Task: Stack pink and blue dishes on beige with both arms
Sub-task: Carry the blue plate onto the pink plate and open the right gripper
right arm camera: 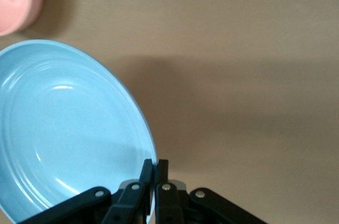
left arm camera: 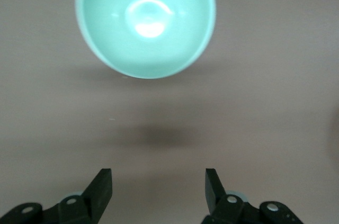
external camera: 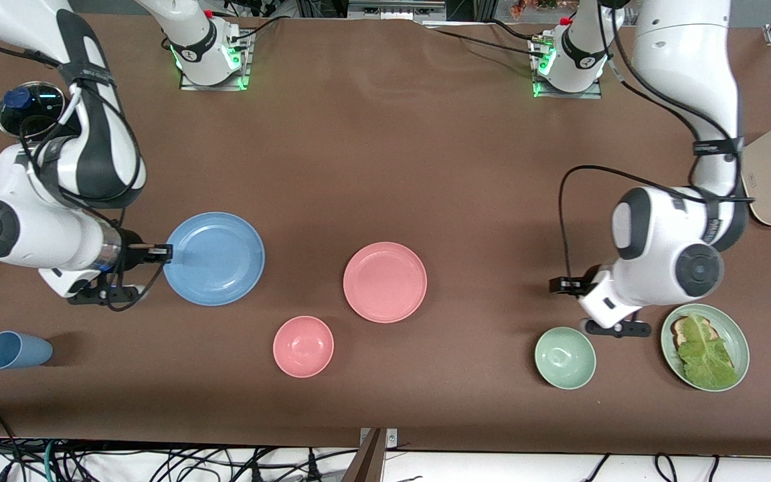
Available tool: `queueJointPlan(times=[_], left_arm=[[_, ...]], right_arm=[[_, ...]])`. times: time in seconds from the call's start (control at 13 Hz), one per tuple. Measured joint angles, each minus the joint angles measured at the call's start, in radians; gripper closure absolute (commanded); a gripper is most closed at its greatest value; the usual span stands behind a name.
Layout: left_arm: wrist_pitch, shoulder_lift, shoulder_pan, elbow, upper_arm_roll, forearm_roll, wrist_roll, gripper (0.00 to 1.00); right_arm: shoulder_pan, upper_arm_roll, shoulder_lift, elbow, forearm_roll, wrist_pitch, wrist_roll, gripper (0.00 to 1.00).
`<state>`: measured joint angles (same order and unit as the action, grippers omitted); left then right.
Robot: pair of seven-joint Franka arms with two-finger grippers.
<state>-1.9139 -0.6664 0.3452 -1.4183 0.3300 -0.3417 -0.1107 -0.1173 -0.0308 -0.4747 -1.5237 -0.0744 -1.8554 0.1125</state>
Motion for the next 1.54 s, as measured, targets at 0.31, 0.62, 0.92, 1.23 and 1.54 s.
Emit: queueJointPlan(times=[0.31,0.62,0.92,1.23,1.54], left_arm=[[0.038,0.026,-0.133,0.000,-0.060,0.000,-0.091,0.01],[0.066,0.073,-0.240,-0.002,-0.160,0.076,-0.102,0.00],[0.128,0.173,-0.308,-0.021,-0.229,0.101,-0.102,0.00],[0.231,0.283,-0.333,-0.030,-0.230,0.101,-0.101,0.00],[0.380,0.420,-0.364,-0.031,-0.231,0.101,-0.102,0.00]], right_arm=[[-0.143,-0.033,-0.007,0.008,0.000,-0.031,0.248,1.00],[-0.296,-0.036,-0.045,0.008,0.000,-0.180,0.469,1.00],[-0.404,-0.036,-0.126,0.009,0.000,-0.355,0.626,1.00],[-0.424,-0.035,-0.191,0.010,0.000,-0.436,0.662,1.00],[-0.425,-0.035,-0.232,0.012,0.000,-0.483,0.664,1.00]])
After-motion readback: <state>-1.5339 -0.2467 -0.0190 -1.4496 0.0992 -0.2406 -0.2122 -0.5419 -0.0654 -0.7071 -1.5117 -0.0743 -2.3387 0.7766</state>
